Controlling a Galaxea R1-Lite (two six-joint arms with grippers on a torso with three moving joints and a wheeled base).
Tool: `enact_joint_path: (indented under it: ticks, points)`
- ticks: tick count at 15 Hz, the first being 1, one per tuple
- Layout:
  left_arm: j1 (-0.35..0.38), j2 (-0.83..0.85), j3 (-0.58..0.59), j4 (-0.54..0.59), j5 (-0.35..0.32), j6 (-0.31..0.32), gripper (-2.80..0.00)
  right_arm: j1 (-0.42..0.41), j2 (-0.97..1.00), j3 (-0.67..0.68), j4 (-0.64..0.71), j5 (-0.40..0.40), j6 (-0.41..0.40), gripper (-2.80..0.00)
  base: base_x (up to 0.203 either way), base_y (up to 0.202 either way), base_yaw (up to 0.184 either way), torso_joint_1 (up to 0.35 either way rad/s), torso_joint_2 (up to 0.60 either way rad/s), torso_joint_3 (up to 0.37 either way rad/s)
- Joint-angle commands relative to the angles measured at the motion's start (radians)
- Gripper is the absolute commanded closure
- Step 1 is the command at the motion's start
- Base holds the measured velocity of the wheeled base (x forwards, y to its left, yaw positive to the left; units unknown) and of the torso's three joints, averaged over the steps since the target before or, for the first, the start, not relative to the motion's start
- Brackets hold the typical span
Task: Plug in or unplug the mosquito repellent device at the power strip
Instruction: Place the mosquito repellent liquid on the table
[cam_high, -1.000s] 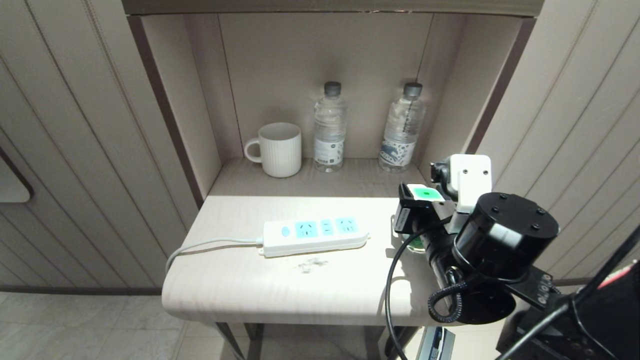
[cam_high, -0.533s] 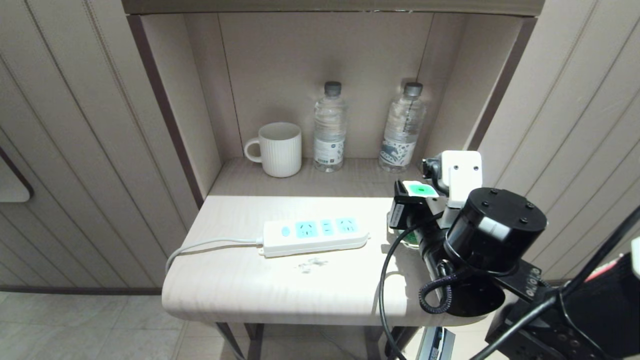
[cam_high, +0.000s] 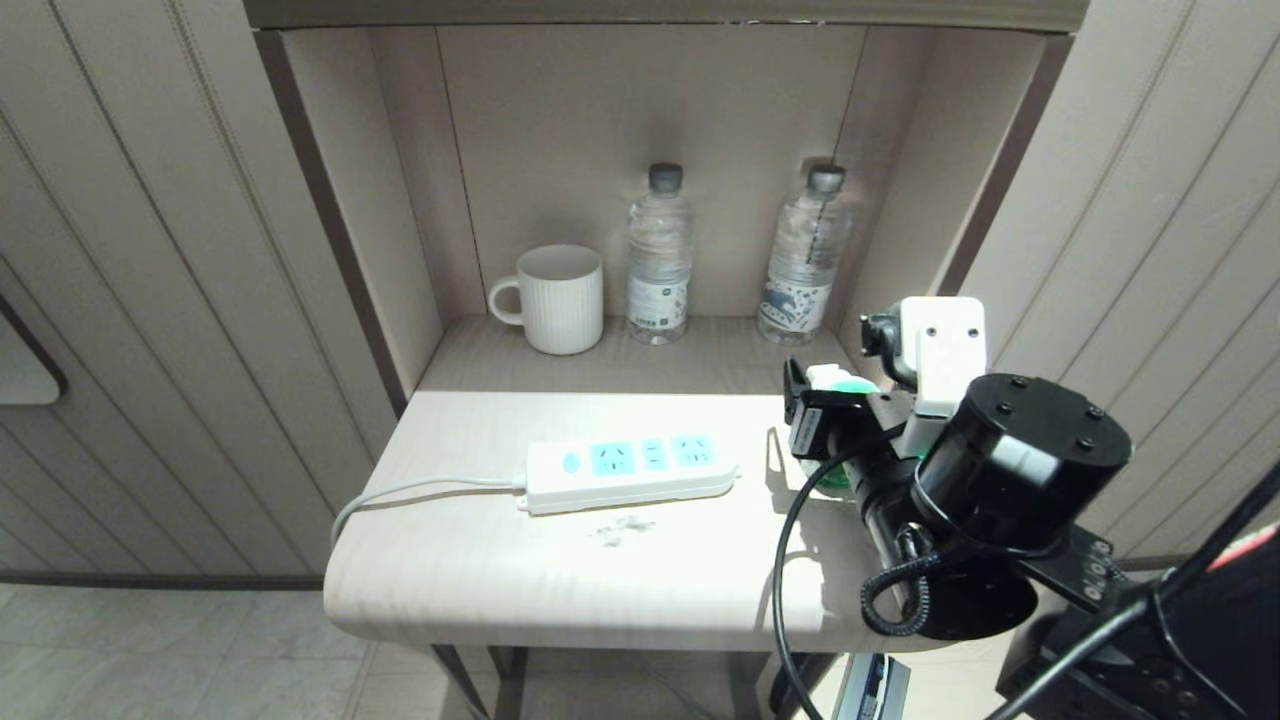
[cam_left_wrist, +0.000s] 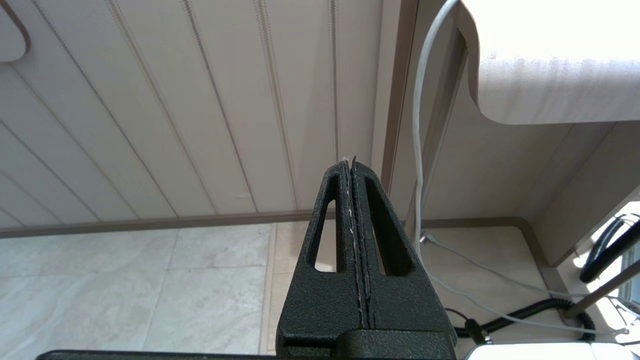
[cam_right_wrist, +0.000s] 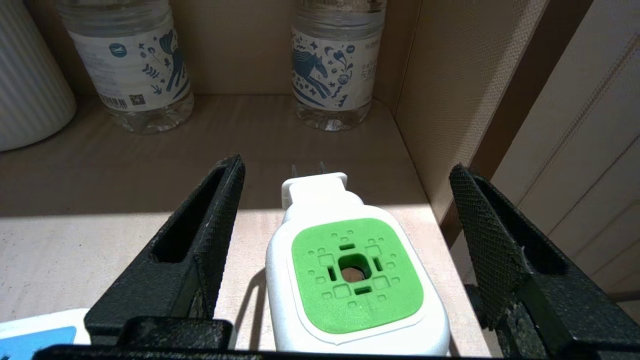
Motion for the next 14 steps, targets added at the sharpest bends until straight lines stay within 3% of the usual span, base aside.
enact_joint_path:
  ticks: [1, 14]
  points:
    - [0.0, 0.0, 0.0, 0.0, 0.0, 0.0, 0.0, 0.0, -0.025, 0.003, -0.009, -0.004, -0.012, -2.8, 0.0, 0.0, 0.0, 0.0, 0.0, 0.0]
    - [0.0, 0.0, 0.0, 0.0, 0.0, 0.0, 0.0, 0.063, -0.195, 0.06, 0.001, 0.003, -0.11, -2.8, 0.0, 0.0, 0.0, 0.0, 0.0, 0.0]
